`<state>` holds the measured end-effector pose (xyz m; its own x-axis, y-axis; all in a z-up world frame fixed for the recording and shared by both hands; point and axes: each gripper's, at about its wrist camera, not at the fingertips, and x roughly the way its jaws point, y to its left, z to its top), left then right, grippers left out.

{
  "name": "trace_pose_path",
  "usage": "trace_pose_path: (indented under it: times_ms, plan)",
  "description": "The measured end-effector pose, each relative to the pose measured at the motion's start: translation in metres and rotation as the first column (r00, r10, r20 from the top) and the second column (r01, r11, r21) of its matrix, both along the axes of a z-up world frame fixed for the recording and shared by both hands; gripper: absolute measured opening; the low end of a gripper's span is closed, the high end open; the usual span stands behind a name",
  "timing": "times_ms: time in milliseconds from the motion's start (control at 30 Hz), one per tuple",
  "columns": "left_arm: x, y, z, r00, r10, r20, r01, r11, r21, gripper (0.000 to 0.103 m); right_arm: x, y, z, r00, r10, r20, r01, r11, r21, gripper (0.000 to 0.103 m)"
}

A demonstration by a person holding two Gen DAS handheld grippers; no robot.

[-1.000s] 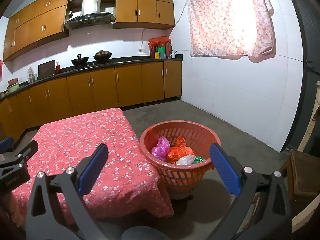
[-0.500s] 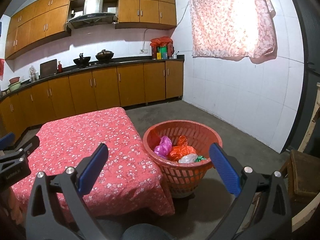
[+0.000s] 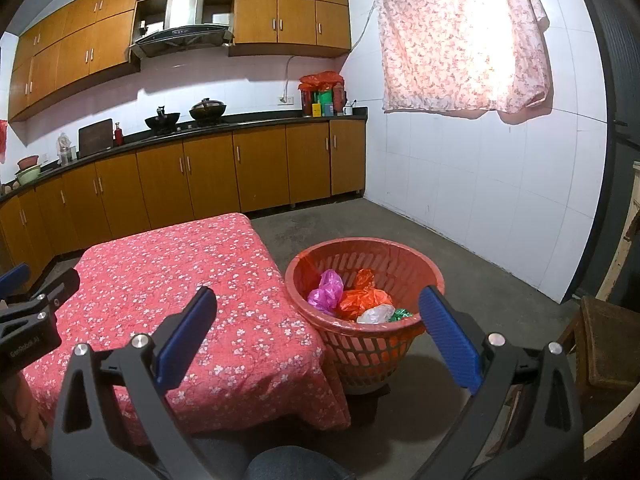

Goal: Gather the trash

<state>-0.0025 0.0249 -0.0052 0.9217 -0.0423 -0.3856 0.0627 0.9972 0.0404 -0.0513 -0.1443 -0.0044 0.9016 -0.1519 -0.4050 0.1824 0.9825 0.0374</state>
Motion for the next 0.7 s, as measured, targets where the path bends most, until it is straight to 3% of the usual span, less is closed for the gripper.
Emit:
trace_pose_path:
  times_ms: [700]
  plan:
    - [0.0004, -0.0033, 0.0005, 1.000, -0.009, 0.000, 0.009, 1.000, 0.000, 0.101, -0.0006, -0.0006, 0.0005, 1.000, -0.006, 0.000, 0.006, 1.000, 0.003, 0.099]
